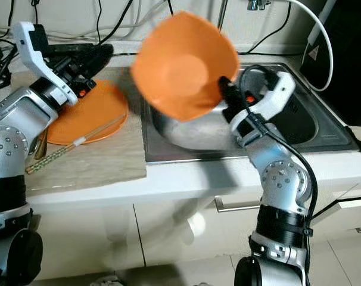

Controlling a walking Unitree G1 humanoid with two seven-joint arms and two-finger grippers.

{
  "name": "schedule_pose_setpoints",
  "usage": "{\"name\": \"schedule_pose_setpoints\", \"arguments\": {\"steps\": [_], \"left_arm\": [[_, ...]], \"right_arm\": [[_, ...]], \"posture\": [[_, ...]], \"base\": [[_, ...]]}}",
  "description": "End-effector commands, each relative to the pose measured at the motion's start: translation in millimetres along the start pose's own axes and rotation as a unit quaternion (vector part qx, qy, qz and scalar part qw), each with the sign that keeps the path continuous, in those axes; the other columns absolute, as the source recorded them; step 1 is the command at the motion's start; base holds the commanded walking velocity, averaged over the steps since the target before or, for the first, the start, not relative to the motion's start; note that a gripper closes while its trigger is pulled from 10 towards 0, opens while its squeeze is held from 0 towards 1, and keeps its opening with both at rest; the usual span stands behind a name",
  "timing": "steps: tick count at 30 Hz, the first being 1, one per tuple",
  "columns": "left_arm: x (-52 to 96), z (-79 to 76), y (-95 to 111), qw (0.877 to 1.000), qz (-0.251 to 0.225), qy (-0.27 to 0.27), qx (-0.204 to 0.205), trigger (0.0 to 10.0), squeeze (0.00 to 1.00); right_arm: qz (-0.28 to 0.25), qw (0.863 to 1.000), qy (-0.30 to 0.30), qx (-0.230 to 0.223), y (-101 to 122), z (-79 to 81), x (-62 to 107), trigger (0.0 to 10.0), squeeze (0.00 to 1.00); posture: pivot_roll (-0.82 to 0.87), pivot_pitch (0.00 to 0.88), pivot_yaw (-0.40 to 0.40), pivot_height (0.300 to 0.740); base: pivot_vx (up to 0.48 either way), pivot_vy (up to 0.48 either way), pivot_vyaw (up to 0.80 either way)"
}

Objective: Kitchen organization

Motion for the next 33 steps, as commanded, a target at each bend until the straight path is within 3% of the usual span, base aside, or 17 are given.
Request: {"name": "schedule_pose_setpoints", "arguments": {"steps": [1,3,4,5,6,8,10,12,13,14,15,16,20,24,26,33], "left_arm": [[-2.8,5.0,11,0.999,-0.024,0.021,-0.011,10.0,0.00],[-3.1,7.0,13,0.999,-0.031,0.029,-0.023,10.0,0.00],[-4.0,4.7,11,0.998,-0.021,0.020,-0.060,10.0,0.00],[-4.0,4.7,11,0.998,-0.021,0.020,-0.060,10.0,0.00],[-4.6,-2.4,4,0.993,0.002,-0.006,-0.119,10.0,0.00],[-4.3,-11.0,-7,0.985,0.025,-0.035,-0.169,10.0,0.00],[-4.2,-15.2,-11,0.981,0.032,-0.047,-0.184,10.0,0.00],[-3.9,-30.5,-19,0.975,0.046,-0.087,-0.200,10.0,0.00],[-3.3,-37.9,-23,0.970,0.056,-0.107,-0.213,10.0,0.00],[-1.7,-45.6,-28,0.965,0.064,-0.129,-0.221,10.0,0.00],[-0.6,-49.8,-30,0.962,0.068,-0.142,-0.225,10.0,0.00],[0.4,-52.6,-32,0.960,0.070,-0.150,-0.225,10.0,0.00],[2.6,-56.0,-36,0.958,0.076,-0.156,-0.227,10.0,0.00],[12.1,-62.2,-51,0.946,0.111,-0.189,-0.240,10.0,0.00],[19.0,-63.4,-60,0.940,0.138,-0.202,-0.238,10.0,0.00],[21.5,-60.2,-70,0.939,0.166,-0.189,-0.234,10.0,0.00]], "right_arm": [[-0.082,0.996,-0.031,0.016,33,-5.7,-1.5,0.0,0.00],[-0.104,0.992,-0.050,0.060,47,-10.8,-6.4,0.0,0.00],[-0.107,0.984,-0.061,0.127,58,-13.5,-13.9,0.0,0.00],[-0.107,0.984,-0.061,0.127,58,-13.5,-13.9,0.0,0.00],[-0.094,0.969,-0.073,0.215,63,-15.7,-23.2,0.0,0.00],[-0.074,0.951,-0.084,0.290,65,-20.0,-32.2,0.0,0.00],[-0.065,0.944,-0.090,0.311,65,-22.9,-36.3,0.0,0.00],[-0.034,0.924,-0.100,0.367,63,-31.3,-48.2,0.0,0.00],[-0.014,0.918,-0.104,0.382,60,-35.5,-53.2,2.0,0.00],[0.006,0.913,-0.104,0.394,56,-38.5,-58.1,4.9,0.00],[0.018,0.912,-0.103,0.397,54,-39.7,-60.9,4.9,0.00],[0.036,0.912,-0.100,0.396,49,-41.2,-63.1,10.0,0.00],[0.070,0.910,-0.098,0.397,37,-45.2,-66.2,10.0,0.00],[0.111,0.903,-0.122,0.396,18,-58.3,-66.3,10.0,0.00],[0.126,0.907,-0.130,0.380,6,-64.5,-65.3,10.0,0.00],[0.148,0.914,-0.152,0.347,-12,-76.6,-60.9,10.0,0.00]], "posture": [[0.00,0.013,-0.031,0.740],[0.00,0.016,-0.025,0.740],[0.00,0.020,-0.022,0.740],[0.00,0.020,-0.022,0.740],[0.00,0.028,-0.016,0.740],[0.00,0.029,-0.011,0.740],[0.00,0.029,-0.010,0.740],[0.00,0.036,-0.008,0.740],[0.00,0.037,-0.008,0.740],[0.01,0.047,-0.013,0.740],[0.01,0.049,-0.015,0.740],[0.01,0.051,-0.014,0.740],[0.02,0.059,-0.028,0.740],[0.03,0.063,-0.038,0.740],[0.04,0.065,-0.041,0.740],[0.04,0.066,-0.048,0.740]], "base": [[0.000,0.000,0.00],[0.000,0.000,0.00],[0.000,0.000,0.00],[0.000,0.000,0.00],[0.000,0.000,0.00],[0.000,0.000,0.00],[0.000,0.000,0.00],[0.000,0.000,0.00],[0.000,0.000,0.00],[0.000,0.000,0.00],[0.000,0.000,0.00],[0.000,0.000,0.00],[0.000,0.000,0.00],[0.000,0.000,0.00],[0.000,0.000,0.00],[0.000,0.000,0.00]]}}
Point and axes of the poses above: a point about 5 cm out from each wrist's last joint towards the gripper, its own x axis pointing back from the gripper into the wrist, its own y axis along the axis of the wrist's last joint, z = x × y, the point moved 2 cm from there along -x, pointing out of the wrist towards the gripper, and after that the axes turned 13 degrees about -x, right-handed, at the moved point
